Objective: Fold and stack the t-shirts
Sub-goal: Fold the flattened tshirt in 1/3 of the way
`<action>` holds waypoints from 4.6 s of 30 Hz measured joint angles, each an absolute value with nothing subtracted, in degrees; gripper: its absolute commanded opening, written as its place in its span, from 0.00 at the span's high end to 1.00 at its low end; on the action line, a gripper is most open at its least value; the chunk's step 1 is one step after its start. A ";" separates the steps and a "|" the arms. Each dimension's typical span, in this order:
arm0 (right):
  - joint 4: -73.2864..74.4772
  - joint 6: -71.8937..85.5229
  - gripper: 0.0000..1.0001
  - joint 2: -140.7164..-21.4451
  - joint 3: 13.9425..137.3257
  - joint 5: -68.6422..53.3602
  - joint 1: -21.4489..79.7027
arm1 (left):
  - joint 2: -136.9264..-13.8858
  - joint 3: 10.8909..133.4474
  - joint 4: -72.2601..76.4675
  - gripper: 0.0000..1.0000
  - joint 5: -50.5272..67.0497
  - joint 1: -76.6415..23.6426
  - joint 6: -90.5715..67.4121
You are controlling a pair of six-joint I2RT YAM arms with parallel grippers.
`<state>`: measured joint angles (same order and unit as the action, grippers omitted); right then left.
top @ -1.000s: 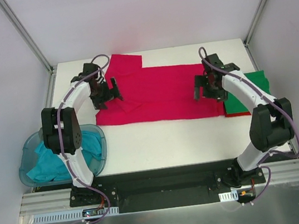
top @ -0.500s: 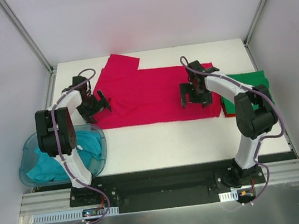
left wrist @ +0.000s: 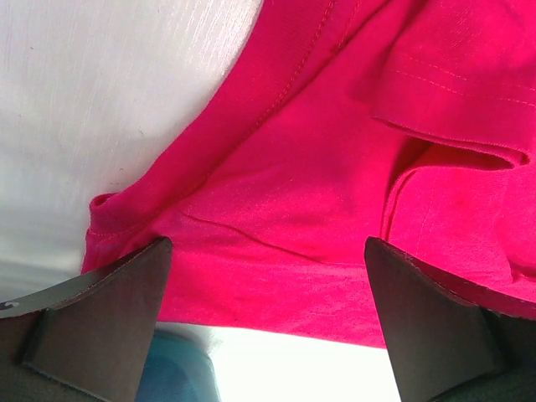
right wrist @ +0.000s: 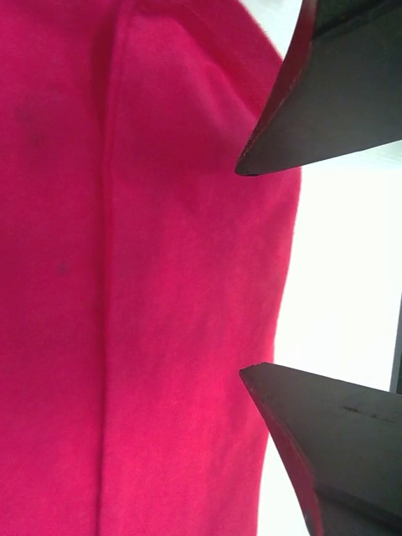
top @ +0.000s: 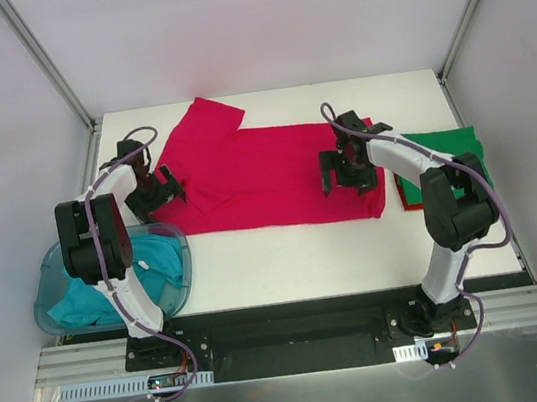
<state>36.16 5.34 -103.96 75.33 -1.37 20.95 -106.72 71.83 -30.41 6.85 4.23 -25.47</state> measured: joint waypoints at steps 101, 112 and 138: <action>34.61 -2.42 0.04 -103.22 67.05 -15.31 9.91 | -100.03 63.20 -25.91 0.01 6.09 5.34 -23.86; 37.71 -4.14 0.04 -106.37 71.37 -14.15 8.43 | -89.34 65.30 -26.37 0.01 10.96 5.34 -26.39; 35.27 -5.30 0.04 -105.69 70.39 -9.67 2.20 | -95.96 67.70 -24.23 0.15 9.58 -14.31 -33.80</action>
